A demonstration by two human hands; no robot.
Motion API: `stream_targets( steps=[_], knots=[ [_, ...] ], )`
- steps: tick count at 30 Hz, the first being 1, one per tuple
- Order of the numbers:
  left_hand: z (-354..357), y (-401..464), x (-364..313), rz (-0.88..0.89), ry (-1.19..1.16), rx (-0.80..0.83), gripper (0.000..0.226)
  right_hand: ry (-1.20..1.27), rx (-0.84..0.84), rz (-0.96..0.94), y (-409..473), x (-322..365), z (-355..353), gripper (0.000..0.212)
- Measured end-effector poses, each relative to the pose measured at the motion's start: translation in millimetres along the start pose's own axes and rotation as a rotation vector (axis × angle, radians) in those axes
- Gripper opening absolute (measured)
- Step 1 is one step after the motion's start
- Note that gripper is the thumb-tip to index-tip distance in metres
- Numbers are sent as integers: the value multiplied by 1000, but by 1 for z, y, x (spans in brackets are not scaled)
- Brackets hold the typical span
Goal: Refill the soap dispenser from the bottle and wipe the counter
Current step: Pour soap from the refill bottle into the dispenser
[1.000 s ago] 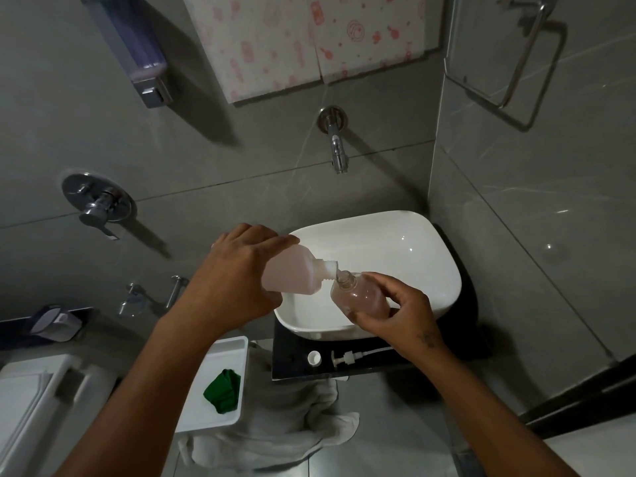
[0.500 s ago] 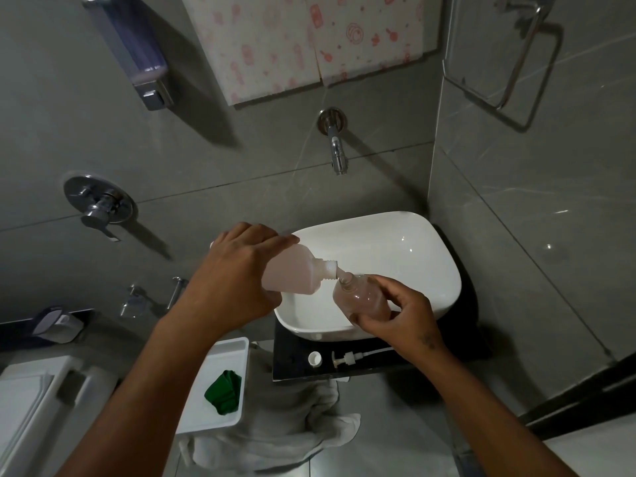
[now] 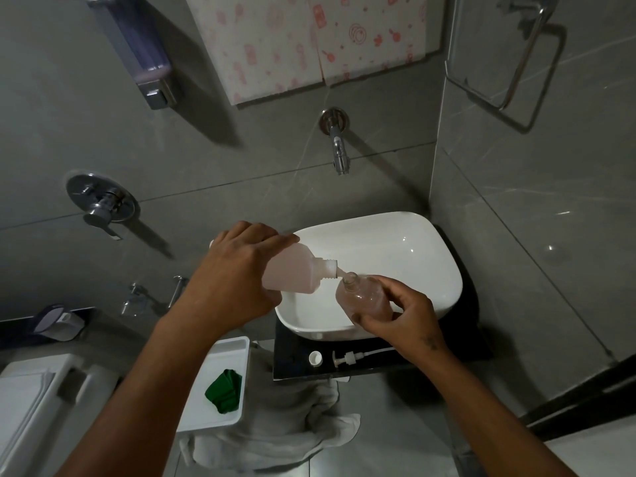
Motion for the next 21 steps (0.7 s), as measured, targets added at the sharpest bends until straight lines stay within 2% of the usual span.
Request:
stream_targets(
  steps=[21],
  knots=[
    [2,1,1,-12,9,0,90,-24,6,-20,0,3,0,53]
  ],
)
Point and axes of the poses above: each hand's wrist, its own y-axis towards the middle knuckle, its own z-axis out of the palm, x = y × z, the point moved 5 cm from there along y, towards the middle knuckle, and after that the axes turned 4 degrees about -y, right-handed, at the moved point
